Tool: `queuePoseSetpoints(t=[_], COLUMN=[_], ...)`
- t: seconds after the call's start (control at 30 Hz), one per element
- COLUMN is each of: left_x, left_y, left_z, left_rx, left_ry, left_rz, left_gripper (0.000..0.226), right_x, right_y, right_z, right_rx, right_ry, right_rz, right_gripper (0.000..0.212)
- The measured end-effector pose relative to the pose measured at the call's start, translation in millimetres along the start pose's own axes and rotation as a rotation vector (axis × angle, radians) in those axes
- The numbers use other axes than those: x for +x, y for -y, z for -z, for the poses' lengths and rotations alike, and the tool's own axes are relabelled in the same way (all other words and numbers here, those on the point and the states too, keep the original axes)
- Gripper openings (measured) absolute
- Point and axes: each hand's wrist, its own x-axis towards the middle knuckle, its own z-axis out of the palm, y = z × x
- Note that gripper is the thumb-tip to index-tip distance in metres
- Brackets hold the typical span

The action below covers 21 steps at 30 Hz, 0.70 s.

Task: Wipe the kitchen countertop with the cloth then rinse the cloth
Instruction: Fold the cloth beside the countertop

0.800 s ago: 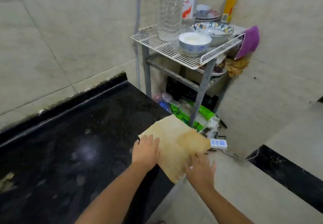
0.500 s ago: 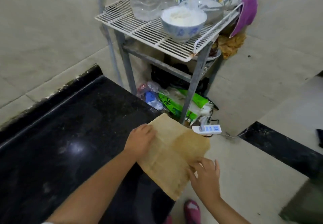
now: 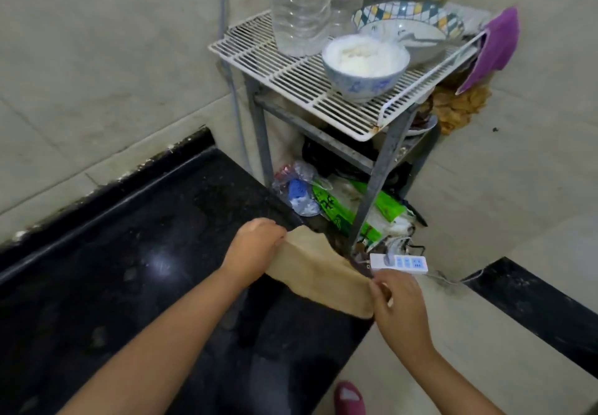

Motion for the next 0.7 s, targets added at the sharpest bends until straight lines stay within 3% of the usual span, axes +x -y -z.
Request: queuePoseSetpoints(t=[0.17, 0.33, 0.43, 0.5, 0.57, 0.63, 0.7], left_x=[6.1, -5.1, -33.5, -59.1, -85.0, -101.7, -109.3], left_y=[14.4, 8.5, 4.6, 4.0, -7.0, -24.1, -45.3], left_z=[48.3, 54.1, 30.9, 12.0, -4.9, -17.6, -26.0], left_rx=[0.081, 0.057, 0.107, 0.135, 0.150, 0.139, 0.107], left_ry=[-0.196, -0.473, -0.358, -0.258, -0.186, -0.158, -0.160], left_rz=[0.099, 0.100, 0.097, 0.115, 0.149, 0.234, 0.372], left_gripper=[0.004, 0.012, 0.012, 0.024, 0.022, 0.013, 0.021], right_x=[60.0, 58.7, 34.9, 18.0, 2.6, 3.1, 18.0], right_y=[20.1, 16.5, 1.4, -6.1, -11.0, -12.4, -10.7], right_z=[4.5, 5.9, 2.8, -2.2, -4.1, -3.2, -7.9], right_rx=[0.098, 0.106, 0.163, 0.098, 0.018, 0.010, -0.015], right_ry=[-0.132, -0.113, 0.098, 0.281, 0.431, 0.521, 0.566], right_rz=[0.144, 0.440, 0.545, 0.607, 0.632, 0.556, 0.441], right_gripper=[0.028, 0.011, 0.010, 0.013, 0.016, 0.025, 0.029])
